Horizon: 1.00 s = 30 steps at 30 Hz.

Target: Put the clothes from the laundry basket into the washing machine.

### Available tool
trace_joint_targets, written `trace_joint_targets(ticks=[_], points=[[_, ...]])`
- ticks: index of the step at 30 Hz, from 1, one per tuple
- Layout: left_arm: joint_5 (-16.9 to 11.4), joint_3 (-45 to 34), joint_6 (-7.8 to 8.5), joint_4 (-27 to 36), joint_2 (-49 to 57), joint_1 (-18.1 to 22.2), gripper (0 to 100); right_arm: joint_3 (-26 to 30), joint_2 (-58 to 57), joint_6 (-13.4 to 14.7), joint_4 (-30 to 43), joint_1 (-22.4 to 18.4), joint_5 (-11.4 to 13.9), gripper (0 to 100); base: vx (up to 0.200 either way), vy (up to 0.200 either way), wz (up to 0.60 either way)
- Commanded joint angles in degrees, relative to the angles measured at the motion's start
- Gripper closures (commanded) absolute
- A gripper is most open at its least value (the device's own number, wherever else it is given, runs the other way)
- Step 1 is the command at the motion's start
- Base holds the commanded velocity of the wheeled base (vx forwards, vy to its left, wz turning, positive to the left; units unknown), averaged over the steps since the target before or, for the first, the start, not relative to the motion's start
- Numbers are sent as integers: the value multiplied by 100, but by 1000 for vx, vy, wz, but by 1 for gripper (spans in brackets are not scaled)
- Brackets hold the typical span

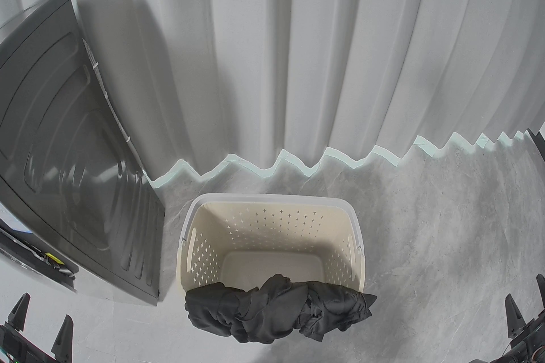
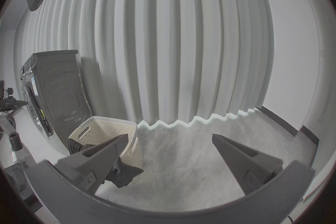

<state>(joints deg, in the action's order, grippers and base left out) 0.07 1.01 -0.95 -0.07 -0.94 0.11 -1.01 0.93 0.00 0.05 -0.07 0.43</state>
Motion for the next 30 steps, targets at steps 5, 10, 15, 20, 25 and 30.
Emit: trace_joint_targets(ticks=[5, 10, 15, 20, 25, 30], points=[[1, -92, 7, -1, 94, 7, 0, 101, -93, 0, 4, 7, 1, 0, -200, 0, 0], [1, -92, -2, -1, 94, 7, 0, 101, -93, 0, -5, 7, 1, 0, -160, 0, 0], [1, -92, 16, -1, 94, 7, 0, 101, -93, 0, -5, 7, 1, 0, 0, 0, 0], [1, -92, 7, -1, 94, 7, 0, 101, -93, 0, -5, 7, 1, 0, 0, 40, 0], [-7, -92, -2, -1, 94, 7, 0, 101, -93, 0, -5, 7, 1, 0, 0, 200, 0], [-7, -92, -2, -1, 94, 7, 0, 101, -93, 0, 4, 7, 1, 0, 0, 200, 0]])
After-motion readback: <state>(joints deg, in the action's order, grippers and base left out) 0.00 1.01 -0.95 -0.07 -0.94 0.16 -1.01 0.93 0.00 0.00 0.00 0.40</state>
